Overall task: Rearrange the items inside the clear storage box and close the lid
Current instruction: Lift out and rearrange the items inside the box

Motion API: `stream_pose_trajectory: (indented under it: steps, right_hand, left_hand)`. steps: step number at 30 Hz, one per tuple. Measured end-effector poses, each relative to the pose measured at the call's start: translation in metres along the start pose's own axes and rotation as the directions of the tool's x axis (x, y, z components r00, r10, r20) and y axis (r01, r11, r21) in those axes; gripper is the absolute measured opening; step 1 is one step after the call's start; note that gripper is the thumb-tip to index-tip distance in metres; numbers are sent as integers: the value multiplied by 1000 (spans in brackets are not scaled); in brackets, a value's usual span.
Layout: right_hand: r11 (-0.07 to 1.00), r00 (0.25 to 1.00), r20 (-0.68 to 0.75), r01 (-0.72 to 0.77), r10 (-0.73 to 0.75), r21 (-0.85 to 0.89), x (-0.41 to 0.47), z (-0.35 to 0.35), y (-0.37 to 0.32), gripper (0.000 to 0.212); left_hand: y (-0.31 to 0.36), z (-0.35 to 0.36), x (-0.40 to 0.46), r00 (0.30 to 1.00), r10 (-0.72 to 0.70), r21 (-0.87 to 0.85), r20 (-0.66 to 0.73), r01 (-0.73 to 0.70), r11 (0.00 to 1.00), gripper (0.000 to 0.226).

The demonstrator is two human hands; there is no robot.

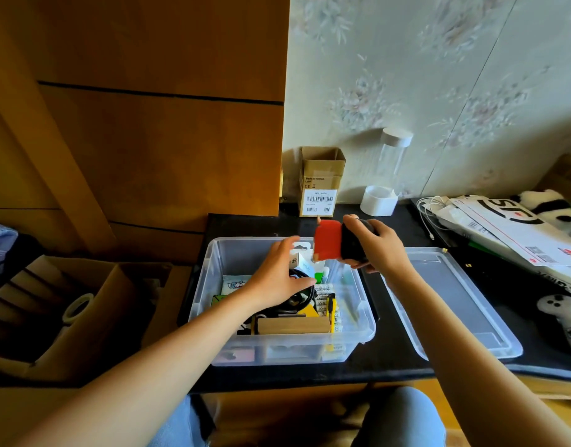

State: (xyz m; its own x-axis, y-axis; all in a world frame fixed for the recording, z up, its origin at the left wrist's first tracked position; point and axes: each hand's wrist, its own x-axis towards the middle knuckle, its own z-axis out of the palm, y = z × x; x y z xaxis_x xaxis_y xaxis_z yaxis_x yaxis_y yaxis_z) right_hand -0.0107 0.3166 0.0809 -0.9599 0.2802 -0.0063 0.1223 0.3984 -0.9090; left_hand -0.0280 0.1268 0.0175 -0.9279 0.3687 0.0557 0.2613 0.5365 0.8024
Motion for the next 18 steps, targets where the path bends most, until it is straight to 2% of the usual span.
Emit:
stream_pose_trajectory:
  steps: [2,3,5,7,9,11,13,16,18]
  right_hand:
    - [997,997,64,-55,51,63,-1,4,-3,36]
    - [992,993,92,-88,79,93,-1,7,-5,35]
    - [981,982,139,-145,127,129,-1,13,-8,33]
    - [965,970,186,-191,158,179,-1,18,-9,35]
    - [951,955,250,-217,160,222,-1,20,-9,39]
    - [951,945,305,-194,116,241,-2,20,-8,37]
    - [958,939,340,-138,46,251,-2,19,-7,34]
    - [977,925,377,-42,-42,211,-1,23,-6,24]
    - [983,909,410,2,-79,186,0,27,-6,20]
  left_hand:
    - [5,2,1,999,25,-63,-25,-26,998,99]
    - [6,2,1,998,46,-109,-34,-49,993,99]
    - [11,2,0,998,49,-293,-24,-54,955,91]
    - [14,1,-2,1000,5,-431,7,-2,902,81]
    - [13,-3,-6,999,-16,-453,30,28,891,69]
    - [11,-9,-10,996,-39,-502,75,72,862,47]
    - [10,-13,-17,981,-115,-628,154,187,755,33]
    - [8,-19,-26,939,-208,-778,274,344,525,47]
    - [7,-23,-30,911,-243,-802,333,409,435,56]
